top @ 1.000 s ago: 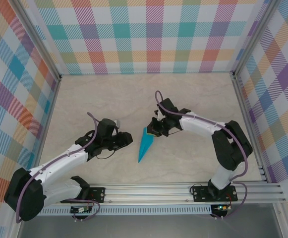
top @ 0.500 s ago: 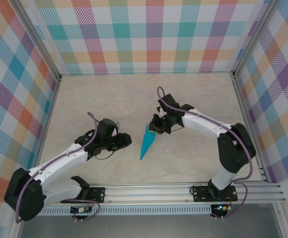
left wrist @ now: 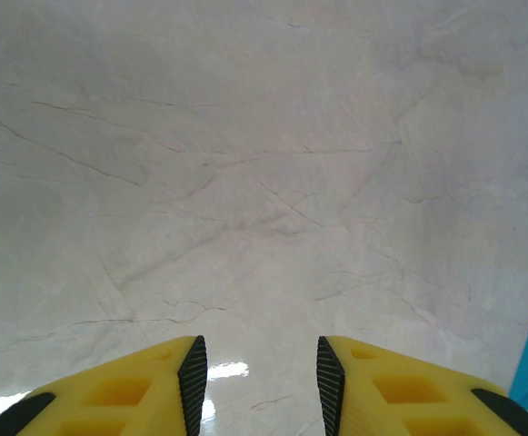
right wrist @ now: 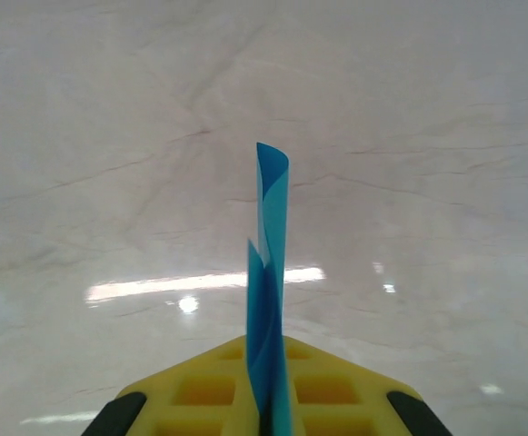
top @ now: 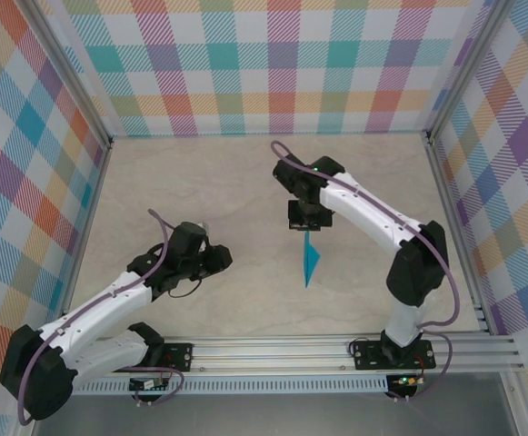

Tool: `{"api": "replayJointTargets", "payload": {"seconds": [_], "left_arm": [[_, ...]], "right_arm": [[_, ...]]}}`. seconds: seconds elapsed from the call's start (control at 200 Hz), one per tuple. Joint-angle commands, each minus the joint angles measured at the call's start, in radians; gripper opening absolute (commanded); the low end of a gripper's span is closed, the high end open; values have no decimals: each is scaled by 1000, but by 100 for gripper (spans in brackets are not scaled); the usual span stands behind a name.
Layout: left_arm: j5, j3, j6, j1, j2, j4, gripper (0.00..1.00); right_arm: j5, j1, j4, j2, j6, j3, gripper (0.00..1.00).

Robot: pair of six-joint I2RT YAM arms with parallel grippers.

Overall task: Fold a paper plane with a square sheet of paper (pick it up from the middle)
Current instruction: Turn over the paper at the center of the table.

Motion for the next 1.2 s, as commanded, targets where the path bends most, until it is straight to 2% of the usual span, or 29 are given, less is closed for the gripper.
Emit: {"api": "replayJointTargets", "payload": {"seconds": [0.0,0.195,0.29,0.405,0.495,0.63,0.695,0.845,0.92,0.995,1.095,1.195], "left_arm": [[-95,-21,-5,24,-41,-74,40],[-194,-42,-35,26,-180,-156,42],[-197,-65,-45,27,-231,-164,45],[-185,-79,-51,30,-255,-171,46],[-178,-81,-50,29,-251,-174,46],[-175,-81,-50,29,-256,-180,46],[-172,-80,-52,28,-262,-183,46],[-139,-90,-47,29,-271,-176,48],[-99,-98,-42,29,-264,-154,49],[-53,-105,-34,28,-253,-129,49],[0,-125,-35,28,-240,-96,50],[61,-143,-36,29,-231,-51,51]], "right_arm": [[208,46,-292,146,42,55,7],[184,122,-320,364,99,199,12],[160,153,-326,454,104,304,17],[97,177,-310,545,98,390,19],[22,197,-248,558,68,415,22],[-65,213,-169,511,44,414,41],[-89,218,-134,466,25,399,46],[-170,219,63,246,-42,225,56],[-160,209,166,114,-54,85,61],[-158,171,275,-15,-47,-106,61],[-333,76,523,-194,-62,-408,60],[-511,-20,708,-288,-80,-615,62]]}}
